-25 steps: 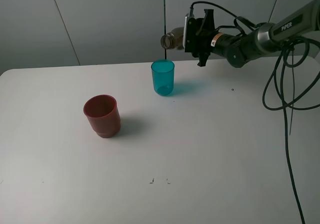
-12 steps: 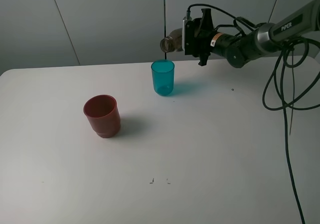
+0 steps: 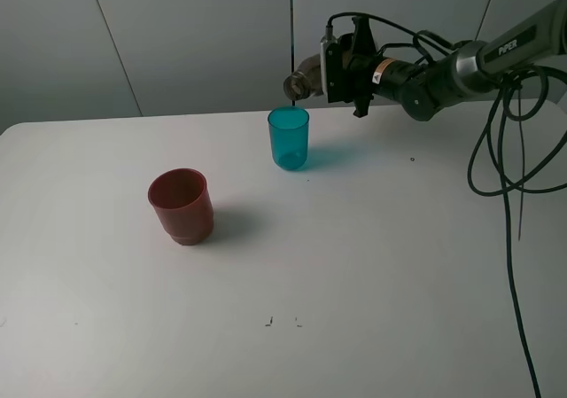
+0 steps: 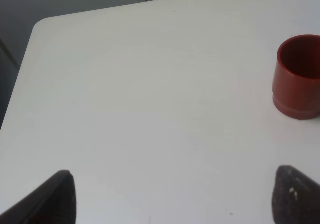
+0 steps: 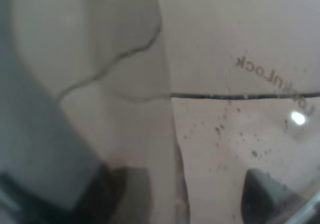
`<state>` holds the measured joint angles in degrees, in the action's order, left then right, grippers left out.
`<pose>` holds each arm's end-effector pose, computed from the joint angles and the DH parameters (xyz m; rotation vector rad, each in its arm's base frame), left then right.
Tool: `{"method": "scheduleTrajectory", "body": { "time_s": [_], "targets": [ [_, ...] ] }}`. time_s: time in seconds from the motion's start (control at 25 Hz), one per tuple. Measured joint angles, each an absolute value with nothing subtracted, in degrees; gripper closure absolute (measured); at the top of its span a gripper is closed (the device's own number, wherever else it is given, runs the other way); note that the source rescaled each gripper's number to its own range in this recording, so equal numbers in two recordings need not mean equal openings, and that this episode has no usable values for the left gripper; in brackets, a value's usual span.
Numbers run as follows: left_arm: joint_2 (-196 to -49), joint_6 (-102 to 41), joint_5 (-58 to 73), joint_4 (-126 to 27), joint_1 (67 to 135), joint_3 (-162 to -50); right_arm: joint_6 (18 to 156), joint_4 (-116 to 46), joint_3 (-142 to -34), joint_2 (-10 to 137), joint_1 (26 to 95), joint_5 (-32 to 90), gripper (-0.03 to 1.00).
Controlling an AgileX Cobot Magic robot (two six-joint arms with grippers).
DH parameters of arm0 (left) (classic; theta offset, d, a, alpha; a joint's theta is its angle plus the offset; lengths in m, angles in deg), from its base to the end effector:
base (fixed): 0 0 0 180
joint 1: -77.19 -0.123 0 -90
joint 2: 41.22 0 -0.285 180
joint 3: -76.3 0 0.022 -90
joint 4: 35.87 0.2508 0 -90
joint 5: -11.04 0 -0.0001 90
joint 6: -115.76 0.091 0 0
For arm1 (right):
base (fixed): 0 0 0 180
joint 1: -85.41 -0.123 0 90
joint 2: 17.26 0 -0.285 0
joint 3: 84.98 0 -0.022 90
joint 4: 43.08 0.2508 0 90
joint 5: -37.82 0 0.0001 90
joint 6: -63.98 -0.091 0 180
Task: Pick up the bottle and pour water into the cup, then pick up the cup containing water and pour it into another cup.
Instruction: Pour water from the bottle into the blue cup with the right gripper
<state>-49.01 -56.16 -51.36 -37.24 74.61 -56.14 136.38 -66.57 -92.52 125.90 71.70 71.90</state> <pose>-0.0080 -0.0023 0.2799 0.1004 2.0536 0.0868 0.4861 0.1395 0.1088 -1.5891 0.9922 -0.7622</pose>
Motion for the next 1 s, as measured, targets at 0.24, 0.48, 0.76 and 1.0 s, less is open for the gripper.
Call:
{"method": "scheduleTrajectory", "body": {
  "time_s": [0.24,0.48,0.76,1.0],
  "targets": [
    [-49.0,-56.2,-51.4,-37.2,74.6,-56.1,138.0,-66.6,-92.5,125.9,71.7,72.1,0.95],
    [-49.0,-56.2,-51.4,-37.2,74.6,-56.1,139.7,-66.6,-92.5,125.9,71.7,72.1,0.95],
    [-49.0,-56.2,-51.4,-37.2,74.6,-56.1,141.1,-66.6,-92.5,125.9,71.7,73.1,0.95],
    [-49.0,-56.2,-51.4,-37.2,74.6,-56.1,143.1,-66.6,-92.5,125.9,71.7,73.8,0.95]
  ]
}}
